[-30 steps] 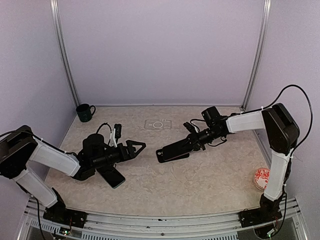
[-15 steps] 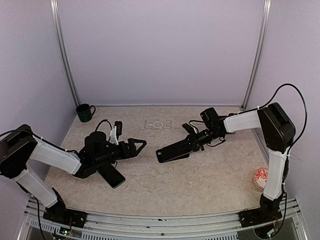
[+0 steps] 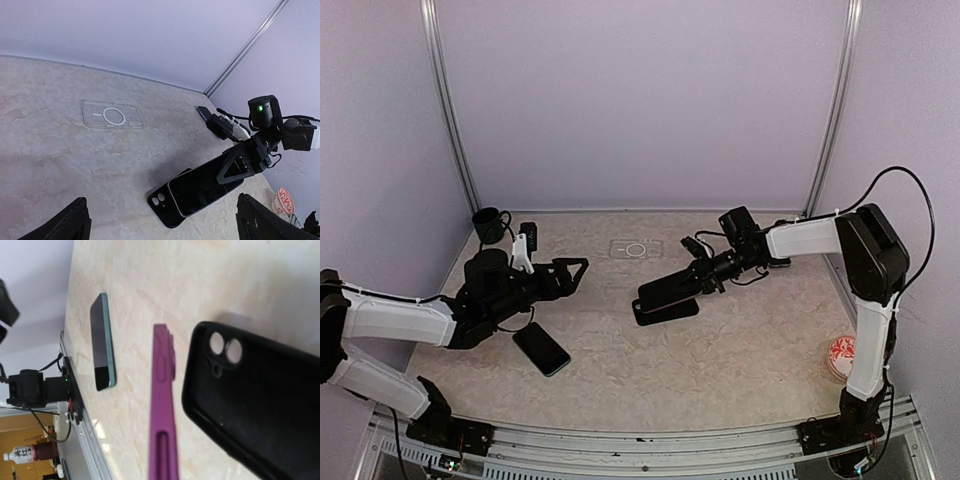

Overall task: Put the phone into the phone case
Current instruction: Adjust the phone case at the center of the board.

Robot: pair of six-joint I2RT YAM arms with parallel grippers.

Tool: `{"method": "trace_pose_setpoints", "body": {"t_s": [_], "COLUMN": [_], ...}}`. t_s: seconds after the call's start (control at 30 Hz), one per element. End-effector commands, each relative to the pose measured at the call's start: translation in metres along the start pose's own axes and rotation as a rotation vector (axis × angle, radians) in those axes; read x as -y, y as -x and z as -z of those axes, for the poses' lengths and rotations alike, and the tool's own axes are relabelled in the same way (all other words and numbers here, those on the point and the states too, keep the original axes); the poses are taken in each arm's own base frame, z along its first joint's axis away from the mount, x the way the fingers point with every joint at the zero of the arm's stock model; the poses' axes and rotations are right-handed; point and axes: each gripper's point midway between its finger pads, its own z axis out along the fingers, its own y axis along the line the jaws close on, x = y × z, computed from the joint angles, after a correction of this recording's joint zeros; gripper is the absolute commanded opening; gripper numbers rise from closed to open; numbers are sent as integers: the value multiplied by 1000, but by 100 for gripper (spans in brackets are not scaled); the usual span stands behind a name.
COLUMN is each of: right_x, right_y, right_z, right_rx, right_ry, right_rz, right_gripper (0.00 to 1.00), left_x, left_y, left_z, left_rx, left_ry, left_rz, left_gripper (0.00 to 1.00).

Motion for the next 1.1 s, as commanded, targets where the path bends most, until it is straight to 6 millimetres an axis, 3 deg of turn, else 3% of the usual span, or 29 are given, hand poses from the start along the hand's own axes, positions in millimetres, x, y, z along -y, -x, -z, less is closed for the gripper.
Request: {"method": "trace_pose_setpoints", "body": {"t_s": [0.0,0.23,0.47,0.67,0.73,0.9,1.07], "right_x": [7,18,14,14,13,13,11], "right_y": [1,-2,-3,-4,-5,-8,-8], "right_z": [-3,-7,-5,-5,-5,-3,0], "right_rx": [-25,-41,-33,-32,-31,-30,-23], "right_ry": [35,22,24,30,33,30,28], "right_rz": [-18,-35,-24,-22,-21,-16,-5], "right_gripper": [0,0,0,0,0,0,0], "left_x": [-22,-52,-106,-146,-160,-169,-193], "left_y": [11,47,87,104,107,126,113], "left_z": [16,54,113,151,153,152,143], "left_rx": [38,198,436,536,528,550,534], "left_ry": [102,268,548,732,773,806,779], "left_rz": [-61,-166,-245,-311,-312,-420,-400], "left_gripper": [99,99,99,99,99,99,99]}}
